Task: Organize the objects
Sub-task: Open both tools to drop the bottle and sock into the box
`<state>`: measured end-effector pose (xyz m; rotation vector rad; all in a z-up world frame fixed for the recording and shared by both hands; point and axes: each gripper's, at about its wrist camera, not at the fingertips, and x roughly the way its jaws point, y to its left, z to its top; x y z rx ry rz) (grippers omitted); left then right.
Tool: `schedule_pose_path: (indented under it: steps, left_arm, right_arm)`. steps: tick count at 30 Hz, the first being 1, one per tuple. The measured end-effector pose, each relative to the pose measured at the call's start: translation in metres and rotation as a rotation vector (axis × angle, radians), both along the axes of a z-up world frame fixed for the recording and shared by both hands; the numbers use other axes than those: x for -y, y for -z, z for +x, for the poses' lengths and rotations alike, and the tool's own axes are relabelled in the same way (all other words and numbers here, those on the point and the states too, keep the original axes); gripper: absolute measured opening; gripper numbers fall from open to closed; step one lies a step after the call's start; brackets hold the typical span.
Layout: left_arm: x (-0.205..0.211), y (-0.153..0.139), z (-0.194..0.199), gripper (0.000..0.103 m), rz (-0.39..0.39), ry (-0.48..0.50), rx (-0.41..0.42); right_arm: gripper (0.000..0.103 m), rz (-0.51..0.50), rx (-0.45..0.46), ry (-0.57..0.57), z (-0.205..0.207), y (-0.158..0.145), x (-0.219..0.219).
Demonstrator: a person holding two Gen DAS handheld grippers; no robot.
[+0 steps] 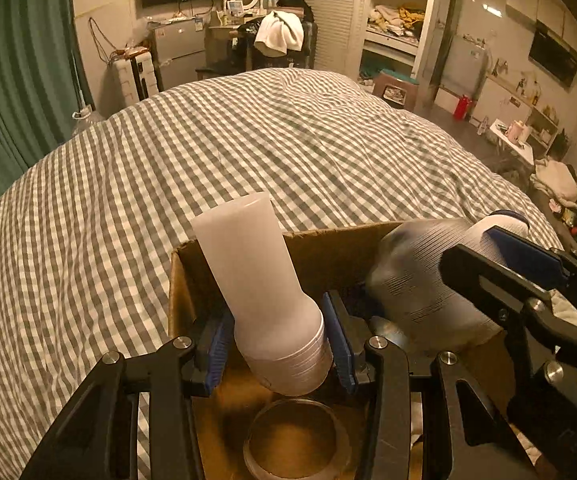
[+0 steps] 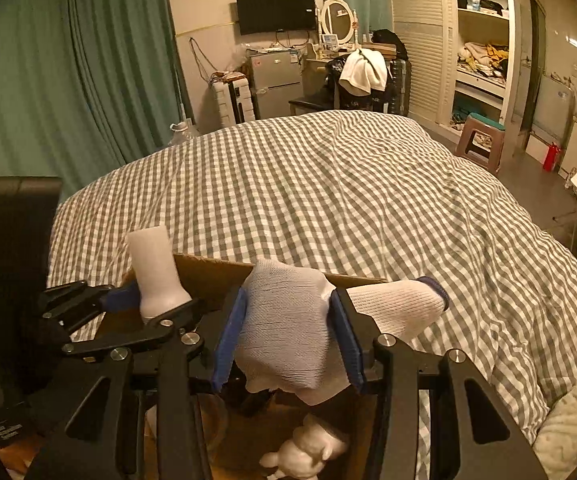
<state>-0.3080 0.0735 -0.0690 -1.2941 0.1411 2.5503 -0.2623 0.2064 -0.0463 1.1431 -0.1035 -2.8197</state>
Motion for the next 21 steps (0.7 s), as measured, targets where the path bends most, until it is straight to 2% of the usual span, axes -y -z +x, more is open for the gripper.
schedule_pose_path:
  steps: [3,4,6,7,11,15,21]
  left_arm:
    - [0.003,-0.006,0.005,0.052,0.040,0.029,0.013]
    - [0.005,-0.011,0.007,0.056,0.056,0.035,0.016]
    - [0.009,-0.024,0.014,0.077,0.057,0.022,0.002]
    - [0.012,-0.034,0.018,0.080,0.056,0.012,-0.016]
    - [0.023,-0.073,0.043,0.082,0.068,-0.004,-0.079]
    - [0.036,-0.113,0.070,0.094,0.073,-0.032,-0.153]
    - [0.056,-0.166,0.125,0.097,0.059,-0.054,-0.268]
  right_arm:
    - [0.045,-0.013,-0.012,0.010,0.004,-0.004,-0.001]
    - [0.054,-0.010,-0.019,0.020,0.007,-0.007,-0.001]
    - [0.068,-0.016,-0.055,0.036,0.017,-0.022,-0.003]
    - [0.069,-0.025,-0.079,0.040,0.023,-0.031,-0.005]
    - [0.069,-0.013,-0.101,0.069,0.039,-0.061,-0.010]
    - [0.072,0.000,-0.124,0.087,0.069,-0.095,-0.013]
    - [0.076,0.029,-0.194,0.098,0.128,-0.143,-0.007]
